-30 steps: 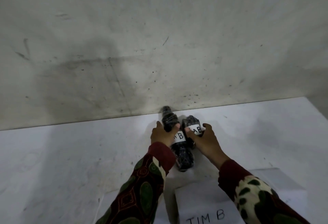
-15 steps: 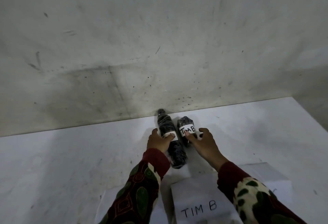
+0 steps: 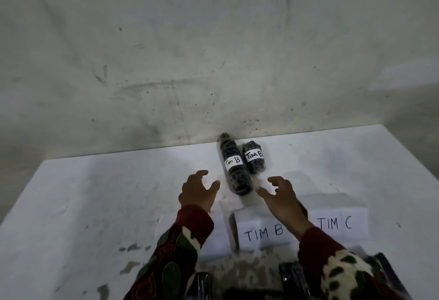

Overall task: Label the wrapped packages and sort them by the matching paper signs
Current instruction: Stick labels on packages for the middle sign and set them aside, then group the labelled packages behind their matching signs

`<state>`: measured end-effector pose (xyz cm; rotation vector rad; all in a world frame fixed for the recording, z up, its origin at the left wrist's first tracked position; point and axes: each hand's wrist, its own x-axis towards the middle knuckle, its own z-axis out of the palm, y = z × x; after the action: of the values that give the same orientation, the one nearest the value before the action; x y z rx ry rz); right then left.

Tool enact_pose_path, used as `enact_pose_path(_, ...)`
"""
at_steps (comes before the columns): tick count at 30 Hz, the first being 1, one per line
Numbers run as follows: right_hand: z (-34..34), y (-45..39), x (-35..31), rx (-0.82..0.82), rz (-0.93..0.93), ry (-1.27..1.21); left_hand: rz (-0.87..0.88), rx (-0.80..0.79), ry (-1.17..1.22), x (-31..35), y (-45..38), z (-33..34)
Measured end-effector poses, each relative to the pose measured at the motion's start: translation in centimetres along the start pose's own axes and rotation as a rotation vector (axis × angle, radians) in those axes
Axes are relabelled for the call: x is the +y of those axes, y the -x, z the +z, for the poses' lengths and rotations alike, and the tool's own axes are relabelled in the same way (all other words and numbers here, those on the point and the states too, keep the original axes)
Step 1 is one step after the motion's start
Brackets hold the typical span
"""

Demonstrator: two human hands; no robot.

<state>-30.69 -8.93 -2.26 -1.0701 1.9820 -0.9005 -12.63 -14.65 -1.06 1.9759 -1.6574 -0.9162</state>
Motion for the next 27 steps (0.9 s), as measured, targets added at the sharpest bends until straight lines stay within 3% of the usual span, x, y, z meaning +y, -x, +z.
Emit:
enact_pose_path(7,1.2,4.3,1.0,-0.048,-0.033,0.029,0.141,-0.072,-0.289,-2.1,5.1,-1.0)
enact_pose_path(12,2.5,6.9,1.0,-0.114,-0.088,0.071,0.151,-0.031,-0.211,-3.5,7.5,-1.9)
enact_pose_path(19,4.7,11.1,1.0,-0.201,-0.216,0.063,0.212,0.195,-0.084,-7.8,10.9,-4.3)
enact_pose_path(24,5.4,13.4,1.2,-0.269,-0.234,0.049,0.261,0.120,-0.141,-10.8,13.3,-5.0)
enact_pose_path(27,4.9,14.4,2.0,-0.291,-0.258,0.194,0.370,0.036,-0.256,-11.8,14.4,-4.8)
